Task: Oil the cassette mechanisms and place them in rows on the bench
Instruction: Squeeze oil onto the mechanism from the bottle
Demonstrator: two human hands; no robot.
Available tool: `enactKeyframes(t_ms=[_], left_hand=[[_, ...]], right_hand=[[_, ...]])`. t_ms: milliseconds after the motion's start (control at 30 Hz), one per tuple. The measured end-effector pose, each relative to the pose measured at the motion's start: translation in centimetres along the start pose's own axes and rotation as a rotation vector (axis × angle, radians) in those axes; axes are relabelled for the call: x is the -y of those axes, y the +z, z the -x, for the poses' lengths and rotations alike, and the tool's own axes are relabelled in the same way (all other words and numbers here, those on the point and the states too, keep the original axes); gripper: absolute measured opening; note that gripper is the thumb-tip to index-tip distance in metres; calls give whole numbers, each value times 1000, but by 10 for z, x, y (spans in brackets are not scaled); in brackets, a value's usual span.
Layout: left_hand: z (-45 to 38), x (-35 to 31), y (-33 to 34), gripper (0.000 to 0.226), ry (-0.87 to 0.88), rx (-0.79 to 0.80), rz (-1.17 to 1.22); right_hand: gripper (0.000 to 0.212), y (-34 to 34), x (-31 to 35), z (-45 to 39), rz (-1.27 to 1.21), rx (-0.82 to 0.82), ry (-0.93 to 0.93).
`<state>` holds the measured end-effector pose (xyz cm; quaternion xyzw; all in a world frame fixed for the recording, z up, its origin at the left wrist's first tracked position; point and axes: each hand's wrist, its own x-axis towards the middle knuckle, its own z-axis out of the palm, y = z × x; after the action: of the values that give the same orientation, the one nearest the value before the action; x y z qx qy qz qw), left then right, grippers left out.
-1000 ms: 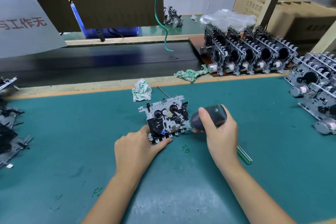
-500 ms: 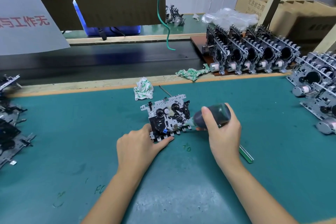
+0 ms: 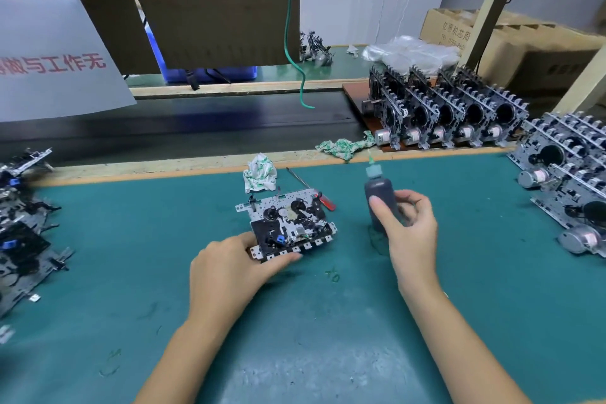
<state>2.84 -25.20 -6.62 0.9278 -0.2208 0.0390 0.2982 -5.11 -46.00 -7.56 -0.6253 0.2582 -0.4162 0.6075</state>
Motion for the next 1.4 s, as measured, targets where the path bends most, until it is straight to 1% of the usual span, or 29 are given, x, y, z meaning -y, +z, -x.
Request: enactKeyframes(t_ms=[133,200,233,267,333,400,467,533,600,633,700,767,833,900,933,967,1000,1033,1067,1100,1133,1267,1400], left_hand=[[0,5,-36,48,-37,28,30],[-2,5,-59,47,-21,49,-33],[-4,5,-70,51,9,55,-100],[-5,4,-81,60,48,74,-194],[-9,-5,-97,77,128,146,-412],[-9,-20,-102,79,205,194,-530],[-5,-37,-93,70,338,179,-580],[3,-51,-72,61,571,103,-567],[14,-59,-48,55,819,-16,-446],[16,-61,-35,51,902,-79,-375],[17,-58,-8,42,975,-147,-260],[14,-52,11,37,971,-124,-197],[7,-45,21,35,934,-53,-109],[1,-35,23,39,854,-23,21],[-1,-28,21,47,770,-16,99],[-4,-21,17,60,658,18,190],[-6,-14,13,76,542,92,263],[-8,-5,11,94,455,207,300],[-9,2,9,109,401,317,300],[-9,8,9,118,372,396,264],[-9,11,9,123,352,438,236],[-10,10,10,117,345,429,217],[-9,8,8,112,340,457,286]], right_hand=[[37,3,-5,-1,83,108,-33],[40,4,-8,-1,105,140,-31],[41,5,-9,0,112,157,-33],[44,5,-10,2,117,176,-33],[44,7,-11,5,129,215,-21],[44,7,-12,6,147,232,-6],[44,7,-12,6,161,228,-3],[44,6,-11,5,164,221,-3],[43,5,-11,4,138,223,5],[41,4,-11,4,113,227,10],[39,3,-11,2,68,233,35],[39,3,-11,0,33,232,55],[39,3,-11,-1,32,233,53],[42,2,-13,-1,81,247,26],[44,2,-13,0,116,255,7],[44,2,-14,1,153,262,-9],[44,3,-15,2,189,268,-23],[44,3,-15,3,218,272,-37],[44,3,-16,3,238,272,-49],[45,3,-16,4,254,271,-56],[45,3,-15,4,267,270,-59],[44,3,-14,4,289,250,-58],[41,3,-15,3,306,217,-56]])
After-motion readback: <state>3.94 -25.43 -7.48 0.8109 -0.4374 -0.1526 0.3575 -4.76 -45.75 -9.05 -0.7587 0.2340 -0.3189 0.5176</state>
